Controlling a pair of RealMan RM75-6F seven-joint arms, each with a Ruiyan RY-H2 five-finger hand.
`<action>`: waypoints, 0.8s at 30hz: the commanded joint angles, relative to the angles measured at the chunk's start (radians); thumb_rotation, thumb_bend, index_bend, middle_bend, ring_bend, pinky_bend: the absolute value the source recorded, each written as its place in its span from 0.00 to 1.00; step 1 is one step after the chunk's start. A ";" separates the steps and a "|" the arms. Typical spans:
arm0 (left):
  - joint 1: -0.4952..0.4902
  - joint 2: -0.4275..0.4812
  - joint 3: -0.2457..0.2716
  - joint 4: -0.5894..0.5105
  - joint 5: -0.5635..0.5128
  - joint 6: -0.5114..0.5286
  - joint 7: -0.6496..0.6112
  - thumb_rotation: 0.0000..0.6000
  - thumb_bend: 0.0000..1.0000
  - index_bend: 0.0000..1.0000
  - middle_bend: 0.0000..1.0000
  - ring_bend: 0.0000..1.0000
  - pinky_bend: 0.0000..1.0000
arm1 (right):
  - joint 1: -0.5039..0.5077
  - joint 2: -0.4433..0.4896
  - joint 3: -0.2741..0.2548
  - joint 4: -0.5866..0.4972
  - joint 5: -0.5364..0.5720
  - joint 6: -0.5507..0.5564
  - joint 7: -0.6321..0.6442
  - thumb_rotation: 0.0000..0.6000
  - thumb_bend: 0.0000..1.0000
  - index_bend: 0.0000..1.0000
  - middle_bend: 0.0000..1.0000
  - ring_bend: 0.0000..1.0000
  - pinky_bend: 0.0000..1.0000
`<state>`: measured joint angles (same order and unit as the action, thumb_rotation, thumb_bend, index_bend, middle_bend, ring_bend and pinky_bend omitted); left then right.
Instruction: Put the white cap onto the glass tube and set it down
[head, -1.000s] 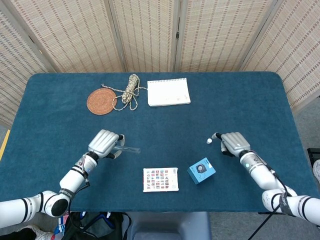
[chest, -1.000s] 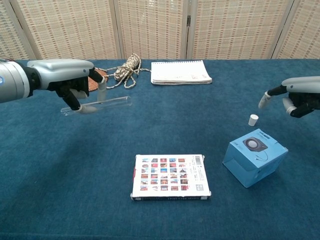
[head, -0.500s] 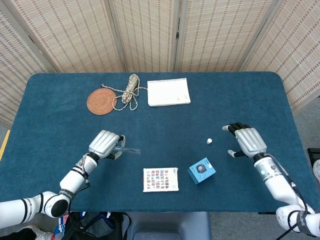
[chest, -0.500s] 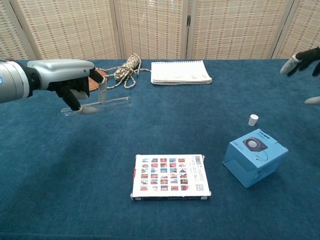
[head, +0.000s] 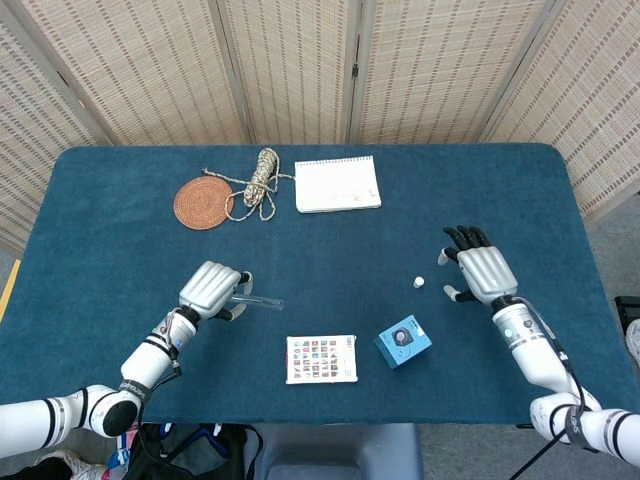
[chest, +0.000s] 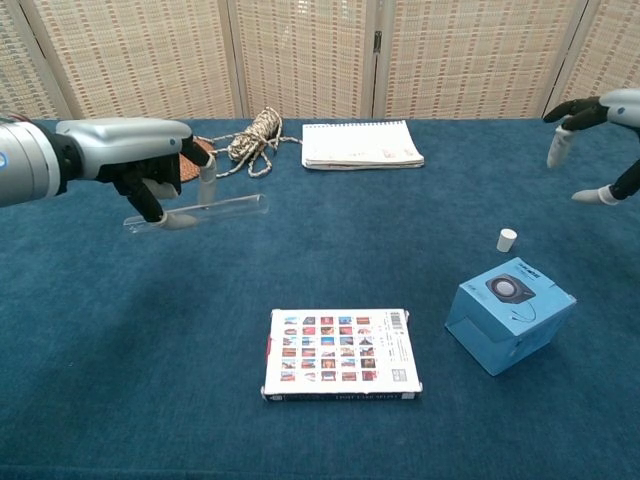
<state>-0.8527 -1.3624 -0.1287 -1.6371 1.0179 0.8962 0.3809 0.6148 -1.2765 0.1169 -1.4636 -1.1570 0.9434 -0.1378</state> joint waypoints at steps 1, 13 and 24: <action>0.000 0.001 -0.001 -0.002 -0.003 0.003 0.002 1.00 0.37 0.56 1.00 0.95 1.00 | 0.027 -0.050 0.007 0.055 0.018 -0.044 -0.008 1.00 0.25 0.39 0.08 0.00 0.00; -0.001 -0.008 0.007 0.008 -0.009 -0.005 0.003 1.00 0.37 0.56 1.00 0.95 1.00 | 0.086 -0.168 0.015 0.196 0.107 -0.161 -0.068 1.00 0.25 0.41 0.10 0.00 0.00; -0.001 -0.014 0.012 0.021 -0.004 -0.013 -0.007 1.00 0.37 0.56 1.00 0.95 1.00 | 0.118 -0.226 0.020 0.266 0.158 -0.204 -0.111 1.00 0.25 0.43 0.10 0.00 0.00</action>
<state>-0.8534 -1.3761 -0.1171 -1.6159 1.0136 0.8832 0.3738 0.7306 -1.4995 0.1352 -1.2012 -1.0022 0.7415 -0.2469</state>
